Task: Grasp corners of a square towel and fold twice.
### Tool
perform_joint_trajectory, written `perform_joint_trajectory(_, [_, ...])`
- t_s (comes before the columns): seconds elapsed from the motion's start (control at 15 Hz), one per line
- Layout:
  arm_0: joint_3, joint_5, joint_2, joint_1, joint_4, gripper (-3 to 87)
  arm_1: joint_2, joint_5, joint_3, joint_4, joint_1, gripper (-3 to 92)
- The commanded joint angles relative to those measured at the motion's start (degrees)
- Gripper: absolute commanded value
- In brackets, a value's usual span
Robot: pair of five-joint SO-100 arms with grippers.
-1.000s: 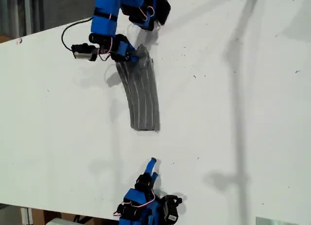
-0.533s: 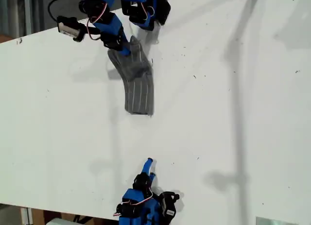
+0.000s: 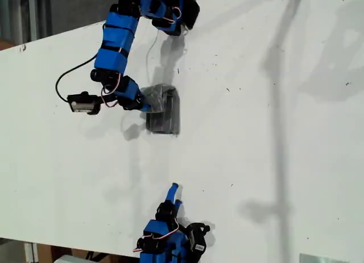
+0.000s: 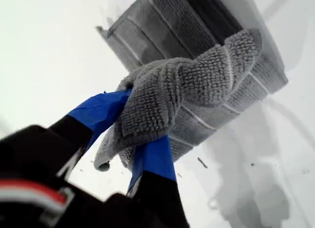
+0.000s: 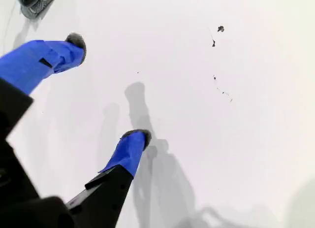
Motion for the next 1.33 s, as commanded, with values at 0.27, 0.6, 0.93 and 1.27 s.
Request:
perform_joint_trajectory(0.27, [-0.35, 0.97, 0.44, -0.53, -0.88, 33.0, 9.93, -1.23, -5.71, 7.12, 3.52, 37.2])
perform_joint_trajectory(0.6, [-0.35, 1.41, 0.88, -1.76, -0.35, 33.0, 51.06, 3.69, 23.38, 9.14, 4.75, 40.8])
perform_joint_trajectory(0.93, [3.08, -0.62, 15.38, -4.31, 10.9, 32.9, 95.27, 21.62, 67.32, -0.44, -11.69, 39.7])
perform_joint_trajectory(1.27, [7.82, -3.43, 42.28, -0.44, 22.68, 32.5, 105.03, 31.64, 81.56, -3.96, -21.53, 22.9])
